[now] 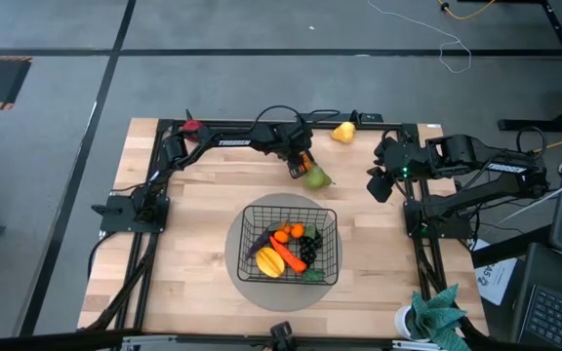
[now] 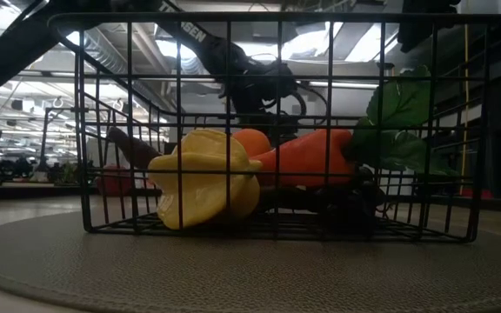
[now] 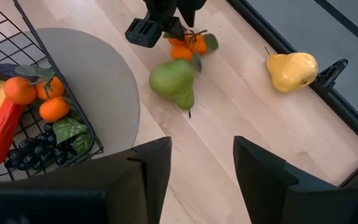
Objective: Build produce basket
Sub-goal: Put the oranges into the wire basket
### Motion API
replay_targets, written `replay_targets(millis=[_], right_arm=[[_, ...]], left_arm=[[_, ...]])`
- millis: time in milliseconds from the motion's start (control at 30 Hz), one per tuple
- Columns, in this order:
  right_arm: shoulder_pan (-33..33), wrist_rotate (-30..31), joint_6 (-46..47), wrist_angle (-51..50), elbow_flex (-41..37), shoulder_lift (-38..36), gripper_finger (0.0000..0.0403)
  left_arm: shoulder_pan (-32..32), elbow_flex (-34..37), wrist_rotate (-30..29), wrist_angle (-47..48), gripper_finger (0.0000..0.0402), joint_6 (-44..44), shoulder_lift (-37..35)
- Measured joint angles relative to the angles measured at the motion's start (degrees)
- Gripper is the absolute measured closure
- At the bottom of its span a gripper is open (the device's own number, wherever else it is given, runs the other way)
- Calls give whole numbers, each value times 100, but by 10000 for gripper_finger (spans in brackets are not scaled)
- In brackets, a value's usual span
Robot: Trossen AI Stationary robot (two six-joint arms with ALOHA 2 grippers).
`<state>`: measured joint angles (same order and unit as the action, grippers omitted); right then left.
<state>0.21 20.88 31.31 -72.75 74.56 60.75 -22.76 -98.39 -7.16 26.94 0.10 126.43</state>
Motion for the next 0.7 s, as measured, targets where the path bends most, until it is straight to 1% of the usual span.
replay_targets(millis=[67, 133, 200, 267, 300, 400, 533, 700], right_arm=[[0, -4, 4, -2, -1, 0, 242], [0, -2, -1, -2, 0, 0, 242], [0, 0, 0, -2, -2, 0, 242], [0, -2, 0, -2, -2, 0, 242], [0, -2, 0, -2, -2, 0, 242], [-1, -2, 13, -2, -2, 0, 242], [0, -4, 15, -2, -2, 0, 242], [0, -4, 17, -3, -2, 0, 242]], left_arm=[[-2, 0, 51, 101, 271, 2, 0], [0, 0, 90, 109, 296, 20, 0], [7, 0, 142, 109, 331, 46, 0], [24, 0, 239, 94, 374, 106, 0], [37, 0, 260, 84, 387, 181, 0], [97, 0, 217, 87, 397, 211, -26], [232, -17, 195, 108, 400, 339, -176], [483, -26, -214, 118, 401, 503, -515]])
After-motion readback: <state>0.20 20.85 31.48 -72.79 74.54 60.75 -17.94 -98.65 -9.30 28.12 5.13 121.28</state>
